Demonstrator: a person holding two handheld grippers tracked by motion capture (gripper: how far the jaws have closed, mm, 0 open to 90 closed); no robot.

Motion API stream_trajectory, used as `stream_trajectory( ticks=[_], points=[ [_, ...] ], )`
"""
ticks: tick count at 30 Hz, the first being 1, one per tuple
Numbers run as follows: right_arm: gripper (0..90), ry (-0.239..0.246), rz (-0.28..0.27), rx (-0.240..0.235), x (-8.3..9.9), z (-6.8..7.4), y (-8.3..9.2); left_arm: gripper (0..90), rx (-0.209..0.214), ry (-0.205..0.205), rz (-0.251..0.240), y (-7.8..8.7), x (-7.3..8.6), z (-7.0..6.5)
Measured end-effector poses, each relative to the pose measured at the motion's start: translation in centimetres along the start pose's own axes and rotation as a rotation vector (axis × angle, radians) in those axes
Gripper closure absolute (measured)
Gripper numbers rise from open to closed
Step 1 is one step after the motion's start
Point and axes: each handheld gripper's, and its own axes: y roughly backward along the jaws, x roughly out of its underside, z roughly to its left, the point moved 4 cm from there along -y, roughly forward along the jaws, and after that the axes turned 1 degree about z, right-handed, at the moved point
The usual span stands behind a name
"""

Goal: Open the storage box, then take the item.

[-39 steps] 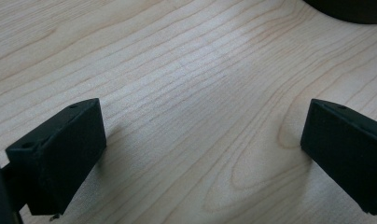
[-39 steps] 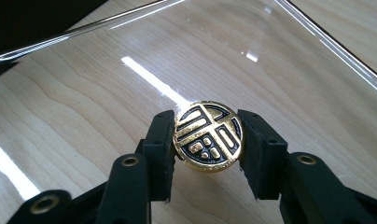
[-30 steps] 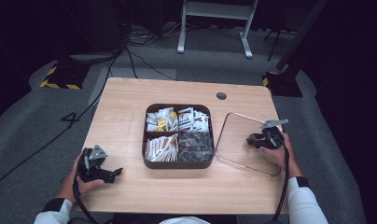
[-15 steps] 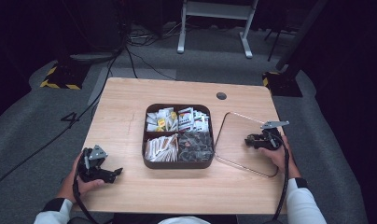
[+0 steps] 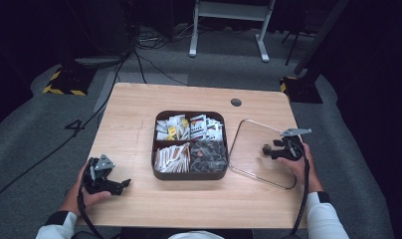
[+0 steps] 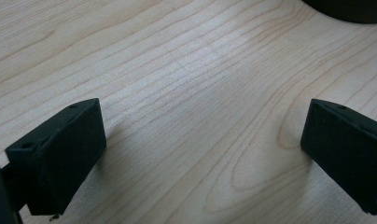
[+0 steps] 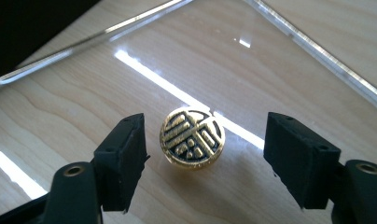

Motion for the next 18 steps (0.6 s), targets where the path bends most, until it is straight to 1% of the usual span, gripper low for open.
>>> stream_trajectory(
  ticks=[4,8,9,13,14,15,18],
  points=[
    [31.6,0.005,-0.051,-0.011,-1.2,0.6,0.9,0.4,-0.001,0.000,-0.002,0.0,0.0,0.0],
    [31.8,0.037,-0.089,-0.025,-2.8,1.7,1.3,0.3,-0.002,-0.002,-0.002,0.0,0.0,0.0],
    [31.8,0.037,-0.089,-0.025,-2.8,1.7,1.3,0.3,0.001,-0.003,-0.001,0.0,0.0,0.0],
    [32.0,0.063,-0.106,-0.026,-4.1,2.5,1.5,0.3,0.003,-0.004,0.000,0.0,0.0,0.0],
    [32.3,0.064,-0.119,-0.042,-4.7,2.8,1.6,0.3,0.002,-0.003,0.000,0.0,0.0,0.0],
    [32.3,0.064,-0.119,-0.042,-4.7,2.8,1.6,0.3,0.002,-0.004,0.000,0.0,0.0,0.0],
    [32.8,0.084,-0.125,-0.051,-6.0,3.6,1.4,0.3,0.005,-0.003,0.001,-0.1,-0.1,0.0]
  ],
)
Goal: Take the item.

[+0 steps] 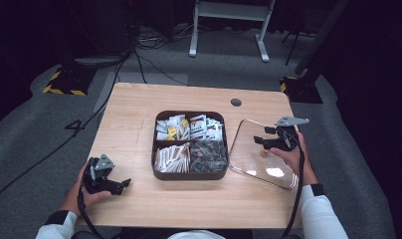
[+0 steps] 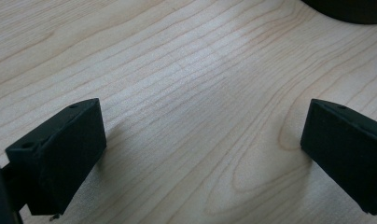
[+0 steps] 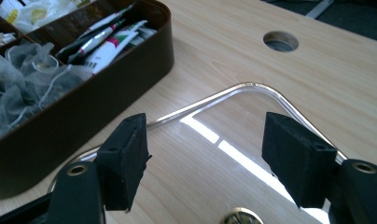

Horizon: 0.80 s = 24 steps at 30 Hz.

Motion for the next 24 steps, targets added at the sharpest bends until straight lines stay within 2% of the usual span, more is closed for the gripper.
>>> stream_trajectory(
  ticks=[3,4,9,11,18,24],
  points=[
    [34.3,0.040,-0.005,-0.003,-1.9,1.1,-0.6,0.3,-0.001,0.001,-0.003,0.0,0.0,0.0],
    [34.3,0.040,-0.005,-0.003,-1.9,1.1,-0.6,0.3,0.000,0.002,-0.003,0.0,0.0,0.0],
    [34.4,0.061,-0.033,-0.033,-4.3,2.5,-1.4,0.4,-0.002,0.003,-0.003,0.0,0.0,0.0],
    [34.9,0.076,-0.042,-0.041,-4.9,3.1,-1.7,0.4,-0.006,0.004,-0.003,0.0,0.0,0.0],
    [34.9,0.103,-0.020,-0.075,-6.6,5.0,-3.8,0.4,-0.014,0.015,-0.002,0.1,0.1,-0.1],
    [35.2,0.116,-0.006,-0.087,-7.9,5.8,-5.3,0.4,-0.010,0.009,-0.001,0.1,0.1,-0.1]
  ],
)
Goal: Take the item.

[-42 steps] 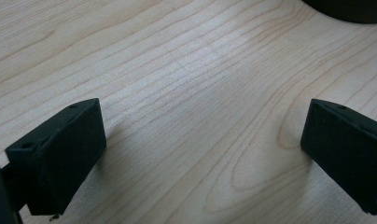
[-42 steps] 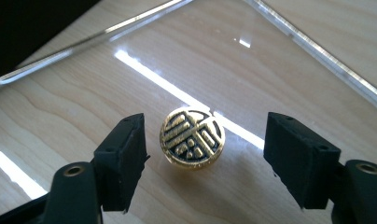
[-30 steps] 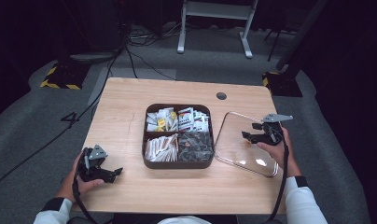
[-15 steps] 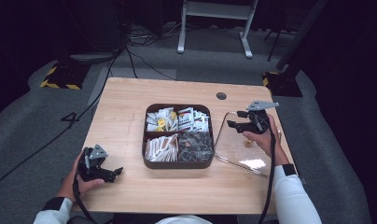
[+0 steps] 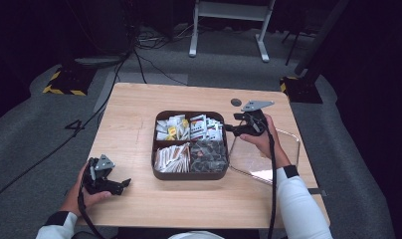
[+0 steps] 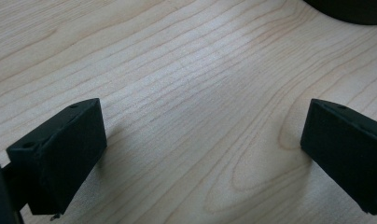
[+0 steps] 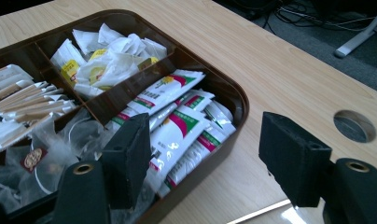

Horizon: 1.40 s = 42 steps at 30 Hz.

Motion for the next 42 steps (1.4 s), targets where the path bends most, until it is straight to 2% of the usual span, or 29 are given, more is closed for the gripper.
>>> stream_trajectory(
  ticks=[4,15,18,25,30,35,40,42],
  points=[
    [36.0,0.007,0.011,-0.014,-0.8,0.5,-1.3,0.4,-0.002,0.002,-0.001,0.0,0.0,0.0],
    [36.0,0.031,0.060,-0.069,-3.0,3.0,-5.7,0.5,-0.003,0.005,-0.001,0.0,0.0,0.0],
    [35.7,0.016,0.070,-0.083,-3.1,3.2,-6.8,0.4,-0.003,0.006,-0.001,0.0,0.0,-0.1],
    [34.9,-0.027,0.129,-0.070,-3.1,2.6,-9.2,0.4,-0.003,0.005,-0.001,0.0,0.0,0.0],
    [34.9,-0.015,0.171,-0.034,-2.8,2.4,-10.5,0.4,-0.003,0.006,-0.001,0.0,0.0,-0.1],
    [34.1,-0.038,0.207,-0.017,-2.2,2.0,-11.4,0.5,-0.003,0.006,-0.001,0.0,0.0,-0.1],
    [33.1,-0.022,0.240,0.000,-2.3,1.9,-11.8,0.5,-0.003,0.006,-0.001,0.0,0.0,-0.1],
    [33.0,-0.012,0.232,0.002,-2.6,2.1,-11.9,0.5,-0.003,0.006,-0.001,0.0,0.0,-0.1]
  ],
)
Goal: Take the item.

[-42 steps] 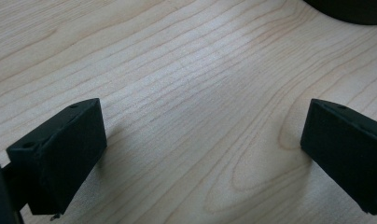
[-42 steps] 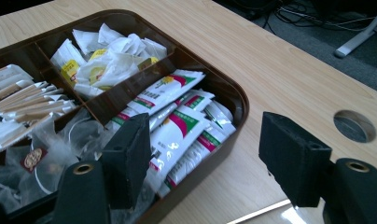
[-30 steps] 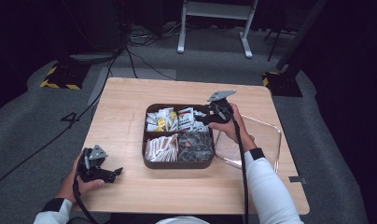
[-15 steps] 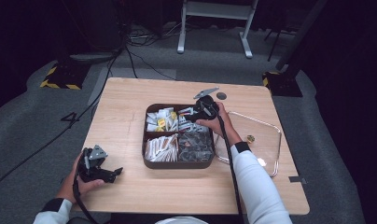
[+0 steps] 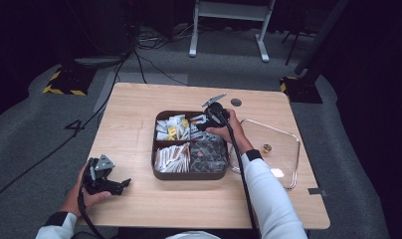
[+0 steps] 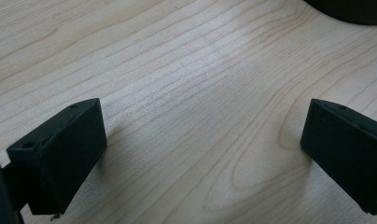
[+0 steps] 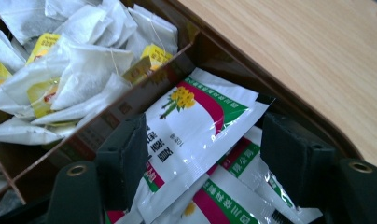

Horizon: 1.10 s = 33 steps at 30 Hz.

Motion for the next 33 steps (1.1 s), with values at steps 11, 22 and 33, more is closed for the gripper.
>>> stream_trajectory(
  ticks=[11,22,33],
  points=[
    [54.3,0.060,-0.004,-0.015,-1.2,1.7,-0.4,0.5,0.000,0.000,0.000,0.0,0.0,0.0],
    [85.6,0.136,-0.009,-0.044,-0.9,2.8,-0.2,0.5,0.000,0.002,0.000,0.0,0.0,0.0],
    [89.0,0.116,-0.102,-0.054,-0.9,2.8,2.2,0.5,-0.007,0.003,-0.003,0.0,0.0,0.0]
  ],
)
